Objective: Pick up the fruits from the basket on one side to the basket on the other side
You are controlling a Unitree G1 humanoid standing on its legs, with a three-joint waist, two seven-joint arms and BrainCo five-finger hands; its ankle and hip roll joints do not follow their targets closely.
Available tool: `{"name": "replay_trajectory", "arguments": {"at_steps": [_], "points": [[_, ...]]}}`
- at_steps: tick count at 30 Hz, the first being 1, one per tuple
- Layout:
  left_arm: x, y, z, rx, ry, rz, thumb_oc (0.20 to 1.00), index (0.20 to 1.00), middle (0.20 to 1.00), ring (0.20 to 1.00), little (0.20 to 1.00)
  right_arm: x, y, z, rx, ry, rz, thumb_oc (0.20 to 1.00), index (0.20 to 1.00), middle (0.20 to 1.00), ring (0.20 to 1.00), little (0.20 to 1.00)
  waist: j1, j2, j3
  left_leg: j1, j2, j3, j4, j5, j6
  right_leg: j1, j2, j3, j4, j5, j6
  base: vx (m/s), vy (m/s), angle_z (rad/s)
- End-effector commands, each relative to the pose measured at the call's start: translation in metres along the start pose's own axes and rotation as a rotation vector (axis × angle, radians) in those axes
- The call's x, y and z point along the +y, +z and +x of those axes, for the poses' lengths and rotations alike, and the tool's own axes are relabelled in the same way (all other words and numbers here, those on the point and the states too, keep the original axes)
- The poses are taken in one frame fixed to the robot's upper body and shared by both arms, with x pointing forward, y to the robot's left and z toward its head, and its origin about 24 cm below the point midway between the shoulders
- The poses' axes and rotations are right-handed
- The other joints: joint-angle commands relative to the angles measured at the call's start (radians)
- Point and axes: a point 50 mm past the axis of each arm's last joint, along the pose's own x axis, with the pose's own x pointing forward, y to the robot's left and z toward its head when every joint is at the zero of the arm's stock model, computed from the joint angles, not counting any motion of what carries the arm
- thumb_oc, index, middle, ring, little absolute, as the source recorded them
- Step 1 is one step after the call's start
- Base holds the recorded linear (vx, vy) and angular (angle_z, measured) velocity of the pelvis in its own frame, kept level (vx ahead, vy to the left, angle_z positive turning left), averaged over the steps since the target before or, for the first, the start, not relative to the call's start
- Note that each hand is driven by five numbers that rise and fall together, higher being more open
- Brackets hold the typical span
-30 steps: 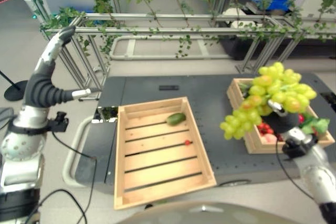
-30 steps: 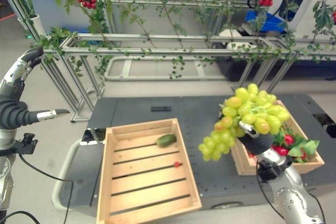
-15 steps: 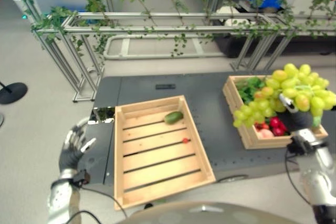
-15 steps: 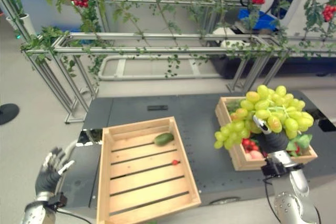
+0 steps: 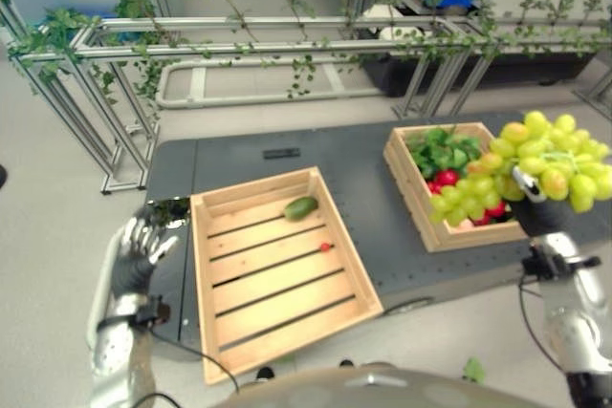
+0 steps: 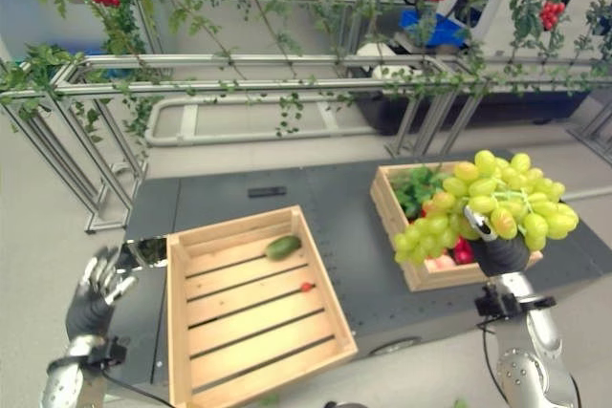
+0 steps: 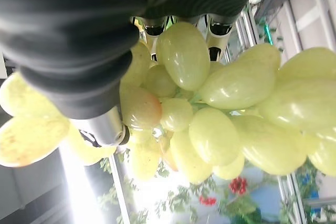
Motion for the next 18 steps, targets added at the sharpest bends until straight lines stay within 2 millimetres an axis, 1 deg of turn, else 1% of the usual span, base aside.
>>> {"name": "replay_trajectory", "arguments": {"at_steps": [1, 2, 3, 4, 5, 6, 7, 8, 9, 10, 11, 12, 13, 14, 16, 17, 18], "points": [[-0.010, 0.051, 0.022, -0.258, -0.109, -0.007, 1.000, 1.000, 1.000, 1.000, 1.000, 0.013, 0.037, 0.025, -0.233, 0.083, -0.071, 0.200, 0.200, 0.200, 0.200, 0.200, -0.005, 0.001, 0.020, 0.014, -0.039, 0.014, 0.098, -0.158, 0.039, -0.130, -0.073, -0.092, 0.152, 0.089, 0.119, -0.04, 0.066, -0.40], [-0.010, 0.051, 0.022, -0.259, -0.109, -0.008, 1.000, 1.000, 1.000, 1.000, 1.000, 0.013, 0.037, 0.025, -0.233, 0.084, -0.070, 0.200, 0.200, 0.200, 0.200, 0.200, -0.004, 0.000, 0.021, 0.015, -0.039, 0.016, 0.098, -0.158, 0.040, -0.131, -0.074, -0.090, 0.155, 0.088, 0.120, -0.07, 0.072, -0.71], [-0.013, 0.061, 0.024, -0.304, -0.139, -0.026, 1.000, 1.000, 1.000, 1.000, 1.000, 0.017, 0.038, 0.029, -0.240, 0.106, -0.068, 0.200, 0.200, 0.200, 0.200, 0.200, 0.012, 0.002, 0.031, 0.018, -0.037, 0.045, 0.103, -0.164, 0.036, -0.134, -0.111, -0.199, 0.162, 0.096, 0.116, -0.04, 0.062, -1.12], [-0.017, 0.068, 0.024, -0.340, -0.163, -0.047, 1.000, 1.000, 1.000, 1.000, 1.000, 0.018, 0.039, 0.031, -0.244, 0.121, -0.058, 0.200, 0.200, 0.200, 0.200, 0.200, 0.021, 0.005, 0.034, 0.020, -0.037, 0.061, 0.105, -0.167, 0.034, -0.129, -0.134, -0.276, 0.169, 0.094, 0.110, -0.05, 0.087, -1.27], [-0.019, 0.074, 0.023, -0.368, -0.177, -0.059, 1.000, 1.000, 1.000, 1.000, 1.000, 0.020, 0.040, 0.033, -0.244, 0.136, -0.055, 0.200, 0.200, 0.200, 0.200, 0.200, 0.028, 0.008, 0.039, 0.026, -0.034, 0.079, 0.112, -0.175, 0.033, -0.129, -0.155, -0.363, 0.204, 0.083, 0.105, 0.05, 0.068, -1.24], [-0.021, 0.079, 0.023, -0.389, -0.196, -0.072, 1.000, 1.000, 1.000, 1.000, 1.000, 0.020, 0.039, 0.035, -0.238, 0.141, -0.054, 0.200, 0.200, 0.200, 0.200, 0.200, 0.032, 0.015, 0.040, 0.039, -0.029, 0.081, 0.117, -0.197, 0.030, -0.128, -0.168, -0.411, 0.235, 0.065, 0.120, 0.06, -0.005, -1.00], [-0.028, 0.087, 0.024, -0.432, -0.241, -0.103, 1.000, 1.000, 1.000, 1.000, 1.000, 0.020, 0.038, 0.036, -0.225, 0.150, -0.062, 0.200, 0.200, 0.200, 0.200, 0.200, 0.027, 0.008, 0.040, 0.042, -0.027, 0.110, 0.130, -0.210, 0.031, -0.126, -0.179, -0.462, 0.227, 0.057, 0.116, 0.06, -0.035, -0.85], [-0.028, 0.087, 0.024, -0.432, -0.242, -0.104, 1.000, 1.000, 1.000, 1.000, 1.000, 0.020, 0.038, 0.036, -0.225, 0.150, -0.062, 0.200, 0.200, 0.200, 0.200, 0.200, 0.027, 0.008, 0.041, 0.042, -0.026, 0.111, 0.132, -0.211, 0.030, -0.125, -0.177, -0.463, 0.224, 0.057, 0.115, 0.05, -0.126, -0.61], [-0.035, 0.089, 0.025, -0.444, -0.289, -0.117, 1.000, 1.000, 1.000, 1.000, 1.000, 0.019, 0.038, 0.035, -0.226, 0.148, -0.057, 0.200, 0.200, 0.200, 0.200, 0.200, 0.008, 0.004, 0.041, 0.044, -0.033, 0.122, 0.146, -0.225, 0.032, -0.128, -0.155, -0.420, 0.190, 0.065, 0.107, 0.04, -0.080, -0.37], [-0.035, 0.089, 0.025, -0.444, -0.290, -0.117, 1.000, 1.000, 1.000, 1.000, 1.000, 0.019, 0.038, 0.035, -0.226, 0.148, -0.057, 0.200, 0.200, 0.200, 0.200, 0.200, 0.012, 0.004, 0.040, 0.043, -0.031, 0.125, 0.148, -0.226, 0.032, -0.128, -0.153, -0.418, 0.187, 0.068, 0.107, 0.06, -0.123, -0.29], [-0.039, 0.089, 0.026, -0.444, -0.304, -0.125, 1.000, 1.000, 1.000, 1.000, 1.000, 0.019, 0.038, 0.035, -0.228, 0.147, -0.062, 0.200, 0.200, 0.200, 0.200, 0.200, 0.006, 0.006, 0.041, 0.039, -0.027, 0.128, 0.170, -0.238, 0.031, -0.134, -0.142, -0.400, 0.180, 0.069, 0.107, 0.06, -0.130, -0.14], [-0.047, 0.090, 0.029, -0.445, -0.344, -0.147, 1.000, 1.000, 1.000, 1.000, 1.000, 0.020, 0.039, 0.036, -0.234, 0.153, -0.065, 0.200, 0.200, 0.200, 0.200, 0.200, -0.004, 0.010, 0.038, 0.033, -0.016, 0.144, 0.200, -0.254, 0.027, -0.125, -0.130, -0.402, 0.150, 0.046, 0.087, 0.08, -0.178, -0.08], [-0.050, 0.091, 0.030, -0.448, -0.370, -0.139, 1.000, 1.000, 1.000, 1.000, 1.000, 0.019, 0.040, 0.035, -0.238, 0.146, -0.069, 0.200, 0.200, 0.200, 0.200, 0.200, -0.010, 0.014, 0.033, 0.028, -0.007, 0.156, 0.217, -0.263, 0.020, -0.112, -0.117, -0.402, 0.128, 0.023, 0.071, 0.07, -0.139, -0.09], [-0.051, 0.091, 0.030, -0.447, -0.370, -0.139, 1.000, 1.000, 1.000, 1.000, 1.000, 0.019, 0.040, 0.035, -0.238, 0.145, -0.069, 0.200, 0.200, 0.200, 0.200, 0.200, -0.008, 0.014, 0.033, 0.027, -0.005, 0.157, 0.221, -0.265, 0.019, -0.110, -0.114, -0.402, 0.125, 0.023, 0.069, 0.06, -0.118, -0.16], [-0.057, 0.092, 0.035, -0.450, -0.391, -0.143, 1.000, 1.000, 1.000, 1.000, 1.000, 0.018, 0.041, 0.034, -0.242, 0.129, -0.098, 0.200, 0.200, 0.200, 0.200, 0.200, -0.022, 0.009, 0.021, 0.013, 0.023, 0.185, 0.298, -0.288, -0.002, -0.082, -0.083, -0.387, 0.091, -0.010, 0.047, 0.13, -0.207, -0.16], [-0.061, 0.090, 0.037, -0.446, -0.395, -0.157, 1.000, 1.000, 1.000, 1.000, 1.000, 0.019, 0.044, 0.035, -0.264, 0.125, -0.104, 0.200, 0.200, 0.200, 0.200, 0.200, -0.027, -0.010, 0.017, -0.021, 0.077, 0.223, 0.460, -0.277, -0.049, -0.030, -0.042, -0.364, 0.039, -0.034, 0.020, 0.15, -0.249, -0.20], [-0.061, 0.090, 0.037, -0.447, -0.396, -0.156, 1.000, 1.000, 1.000, 1.000, 1.000, 0.019, 0.044, 0.035, -0.265, 0.123, -0.104, 0.200, 0.200, 0.200, 0.200, 0.200, -0.021, -0.006, 0.019, -0.030, 0.093, 0.225, 0.487, -0.287, -0.058, -0.026, -0.029, -0.362, 0.031, -0.033, 0.014, 0.21, -0.344, -0.23]]}}
